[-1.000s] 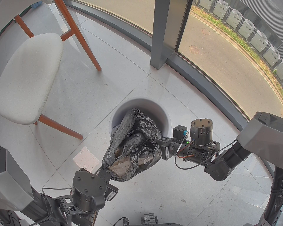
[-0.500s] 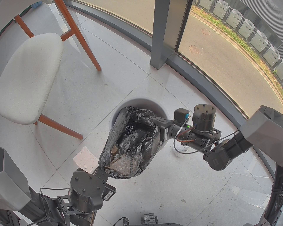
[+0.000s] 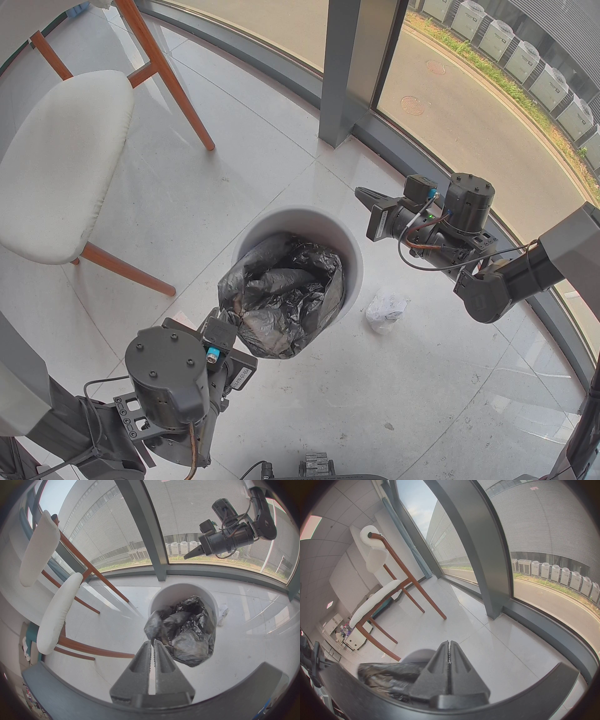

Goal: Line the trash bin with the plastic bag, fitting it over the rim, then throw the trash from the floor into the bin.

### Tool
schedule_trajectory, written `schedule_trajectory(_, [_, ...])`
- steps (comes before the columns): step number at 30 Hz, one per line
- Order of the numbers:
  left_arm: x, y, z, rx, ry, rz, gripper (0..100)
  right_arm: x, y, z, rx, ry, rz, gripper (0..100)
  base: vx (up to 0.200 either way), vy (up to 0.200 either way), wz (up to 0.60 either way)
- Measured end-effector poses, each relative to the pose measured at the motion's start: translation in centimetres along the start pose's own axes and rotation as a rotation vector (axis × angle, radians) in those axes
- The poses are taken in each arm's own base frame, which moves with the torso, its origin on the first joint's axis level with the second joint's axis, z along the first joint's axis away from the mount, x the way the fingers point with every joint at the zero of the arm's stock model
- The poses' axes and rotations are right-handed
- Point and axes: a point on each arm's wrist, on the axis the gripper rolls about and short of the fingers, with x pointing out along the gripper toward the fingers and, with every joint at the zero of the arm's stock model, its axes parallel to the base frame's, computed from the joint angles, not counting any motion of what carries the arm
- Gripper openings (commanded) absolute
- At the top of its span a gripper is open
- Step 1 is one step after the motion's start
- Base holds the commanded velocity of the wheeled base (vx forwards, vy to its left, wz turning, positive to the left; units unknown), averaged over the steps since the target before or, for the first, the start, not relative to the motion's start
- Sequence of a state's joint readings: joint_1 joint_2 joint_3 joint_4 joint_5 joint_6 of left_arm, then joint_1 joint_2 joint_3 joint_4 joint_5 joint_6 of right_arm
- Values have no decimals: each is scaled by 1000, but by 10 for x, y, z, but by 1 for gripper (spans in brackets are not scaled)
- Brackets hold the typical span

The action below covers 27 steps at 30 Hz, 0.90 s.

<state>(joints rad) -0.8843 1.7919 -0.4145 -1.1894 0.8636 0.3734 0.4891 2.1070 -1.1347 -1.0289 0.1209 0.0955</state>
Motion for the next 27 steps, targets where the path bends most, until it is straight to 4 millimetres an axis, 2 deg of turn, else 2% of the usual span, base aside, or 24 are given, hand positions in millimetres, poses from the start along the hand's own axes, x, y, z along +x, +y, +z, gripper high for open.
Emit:
schedule_trajectory(7, [-9,-1,-10,32,12,-24,0,-20,16,-33,25,142,29,100,0,0,0])
schedule_trajectory(13, [-22,-6,-25,-3,36,-68,0,-23,37,-42,56,175,73,100,0,0,0])
schedule_trajectory(17, [-26,-6,-27,-11,40,-74,0,-25,61,-47,120,199,125,100,0,0,0])
schedule_trajectory(18, [-27,-5,-26,-20,35,-73,0,-26,70,-49,133,210,143,100,0,0,0])
schedule_trajectory(21, [-27,1,-22,-42,24,-66,0,-26,76,-51,138,215,148,100,0,0,0])
schedule_trajectory(27, [-15,23,-18,-84,27,-92,0,-26,74,-51,146,209,116,100,0,0,0])
